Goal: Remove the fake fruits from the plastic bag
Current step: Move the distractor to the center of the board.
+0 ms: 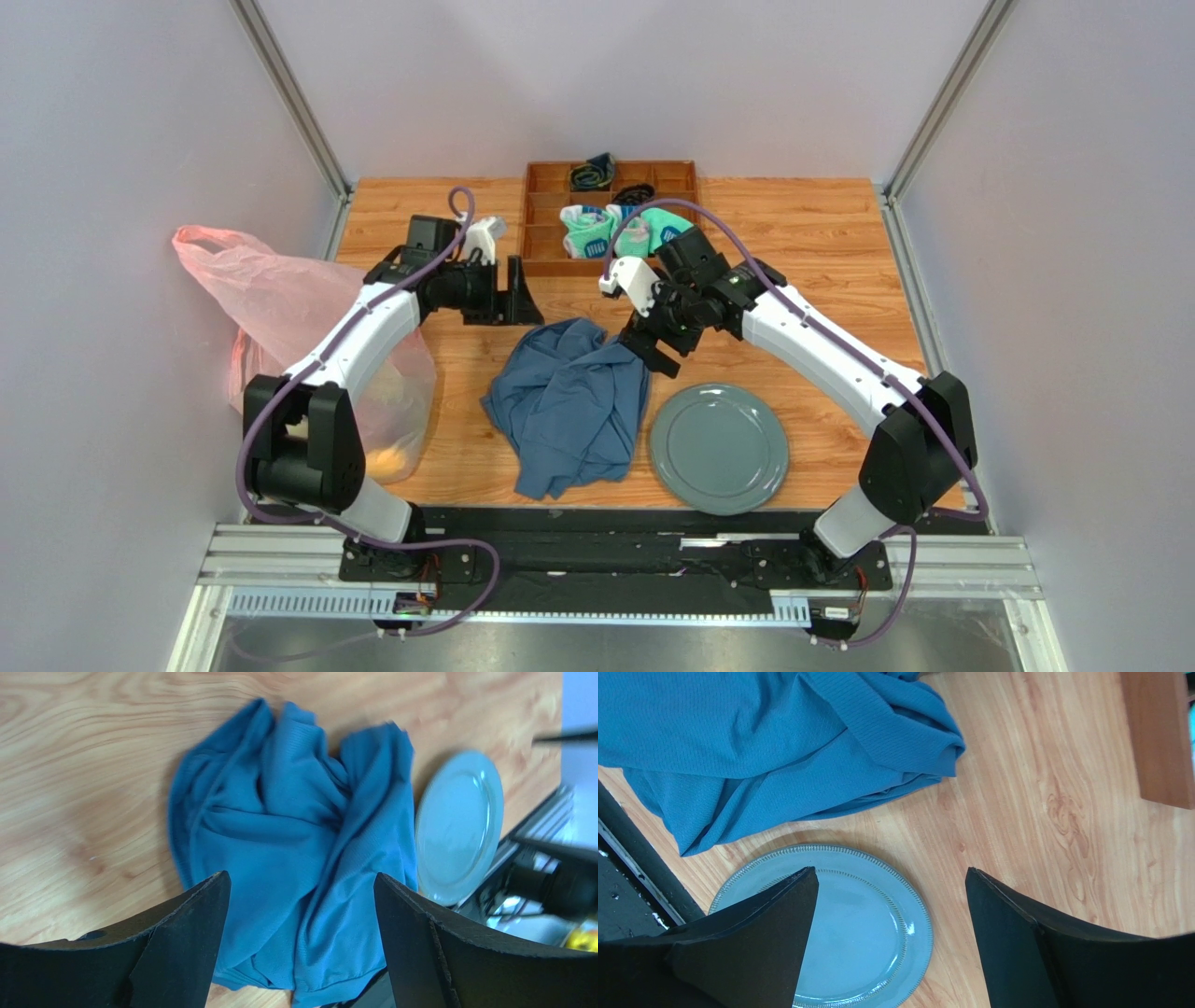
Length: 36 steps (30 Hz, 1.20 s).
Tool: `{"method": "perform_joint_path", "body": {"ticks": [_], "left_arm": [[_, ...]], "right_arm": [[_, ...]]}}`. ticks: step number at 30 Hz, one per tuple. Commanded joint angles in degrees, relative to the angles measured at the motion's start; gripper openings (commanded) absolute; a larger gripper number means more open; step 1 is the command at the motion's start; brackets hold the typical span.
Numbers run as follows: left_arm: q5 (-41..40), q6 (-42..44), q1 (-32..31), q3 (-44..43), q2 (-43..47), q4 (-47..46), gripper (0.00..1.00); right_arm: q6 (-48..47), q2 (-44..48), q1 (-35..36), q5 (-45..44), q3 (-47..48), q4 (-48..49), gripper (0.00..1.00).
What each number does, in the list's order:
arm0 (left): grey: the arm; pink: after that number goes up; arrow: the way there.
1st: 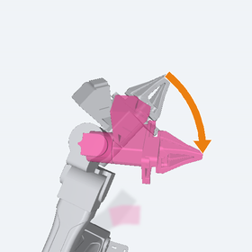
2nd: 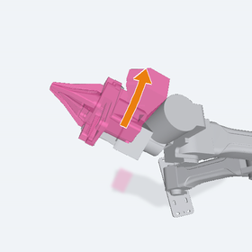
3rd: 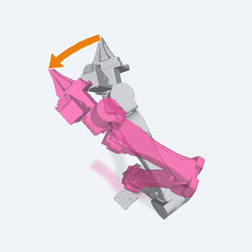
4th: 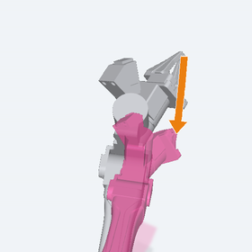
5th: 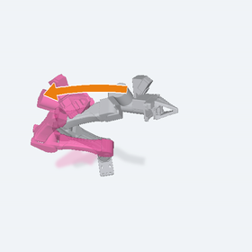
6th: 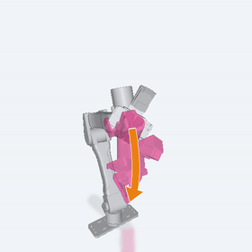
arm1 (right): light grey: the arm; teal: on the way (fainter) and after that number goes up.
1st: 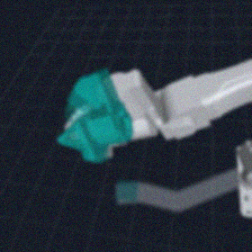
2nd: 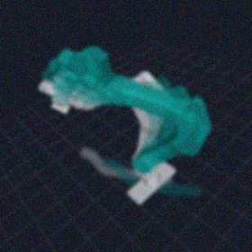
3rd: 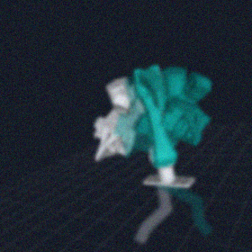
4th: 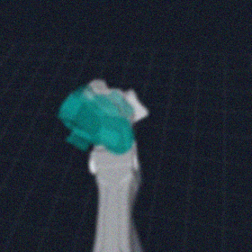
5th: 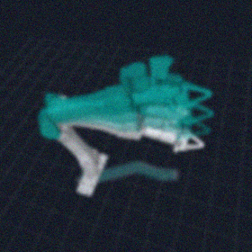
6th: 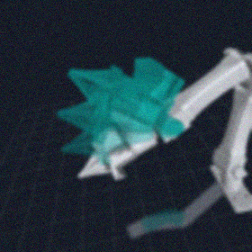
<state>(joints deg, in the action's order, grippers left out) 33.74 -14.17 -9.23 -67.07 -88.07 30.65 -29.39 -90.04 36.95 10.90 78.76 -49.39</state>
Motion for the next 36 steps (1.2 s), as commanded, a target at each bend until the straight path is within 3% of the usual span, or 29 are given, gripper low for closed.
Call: {"method": "perform_joint_path", "body": {"ticks": [1,10,14,17,19,20,21,27,32,35,36], "left_arm": [[2.31,8.90,-3.15,3.78,3.34,-0.59,0.84],[-9.29,10.84,-14.92,7.21,1.25,-1.56,0.92],[-12.03,7.85,-18.27,6.52,-3.32,-2.44,0.92],[-15.61,9.25,-18.28,5.72,-5.88,-0.69,0.84],[-16.16,11.17,-16.00,5.11,-6.32,-0.07,0.46],[-15.46,10.92,-14.34,3.02,-6.76,1.67,0.05],[-15.11,9.97,-10.14,1.43,-7.98,2.91,0.00],[-16.16,8.90,6.21,-17.45,-12.90,6.61,0.00],[-17.56,10.30,10.73,-39.85,-21.25,12.06,0.00],[-18.01,10.57,10.64,-42.00,-22.93,10.92,0.01],[-16.00,10.14,10.64,-41.92,-23.02,11.00,0.09]], "right_arm": [[1.17,-0.92,-1.44,-0.79,7.45,-0.36,0.83],[0.72,-5.06,-7.24,-0.62,18.97,-3.61,0.84],[1.88,-3.13,-8.38,0.80,16.52,-3.88,0.84],[1.53,1.26,-8.38,0.62,12.57,-2.74,0.85],[1.09,3.80,-8.47,0.27,10.98,-2.82,0.85],[0.65,4.60,-8.39,-0.60,9.67,-2.91,0.85],[0.47,5.22,-8.38,-1.05,8.96,-3.00,0.85],[-0.76,8.30,-8.47,-2.72,3.16,-2.38,0.85],[-0.76,8.39,-8.47,-2.28,1.13,-2.29,0.85],[-0.58,7.69,-8.56,-2.54,1.13,-2.03,0.85],[-0.50,7.43,-8.47,-2.55,1.39,-2.03,0.85]]}}
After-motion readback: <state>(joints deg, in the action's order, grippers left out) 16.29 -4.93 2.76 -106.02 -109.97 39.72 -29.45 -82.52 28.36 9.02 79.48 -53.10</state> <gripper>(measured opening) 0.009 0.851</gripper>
